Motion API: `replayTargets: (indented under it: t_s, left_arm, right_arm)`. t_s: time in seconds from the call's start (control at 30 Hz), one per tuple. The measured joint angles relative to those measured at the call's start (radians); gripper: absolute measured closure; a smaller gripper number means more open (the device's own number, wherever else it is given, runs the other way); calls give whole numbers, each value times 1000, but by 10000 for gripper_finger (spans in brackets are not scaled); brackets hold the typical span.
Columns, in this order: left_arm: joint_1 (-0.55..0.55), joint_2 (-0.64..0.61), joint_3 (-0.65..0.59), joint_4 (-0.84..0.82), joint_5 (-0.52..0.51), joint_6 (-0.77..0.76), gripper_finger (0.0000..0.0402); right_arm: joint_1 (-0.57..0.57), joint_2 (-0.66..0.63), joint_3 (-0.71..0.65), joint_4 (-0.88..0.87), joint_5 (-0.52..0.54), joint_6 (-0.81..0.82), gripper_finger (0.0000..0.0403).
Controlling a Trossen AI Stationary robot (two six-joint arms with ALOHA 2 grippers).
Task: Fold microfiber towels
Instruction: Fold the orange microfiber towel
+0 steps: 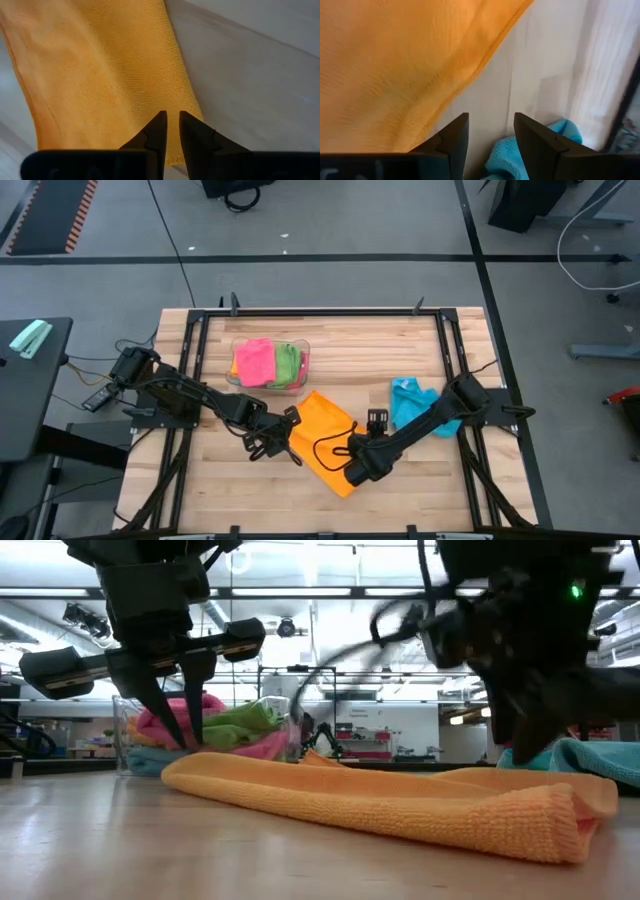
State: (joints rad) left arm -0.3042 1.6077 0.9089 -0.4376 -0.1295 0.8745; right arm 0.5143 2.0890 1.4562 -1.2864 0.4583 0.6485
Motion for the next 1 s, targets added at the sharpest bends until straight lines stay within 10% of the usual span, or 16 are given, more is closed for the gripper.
replayTargets:
  t_s: [0.47, 1.0]
  left_arm:
    - [23, 0, 0, 43, 0, -35, 347]
    - [72, 0, 0, 28, 0, -54, 348]
  right_arm:
    - [-39, -390, -385, 694, -44, 52, 280]
    - [-145, -330, -466, 848, -206, 161, 266]
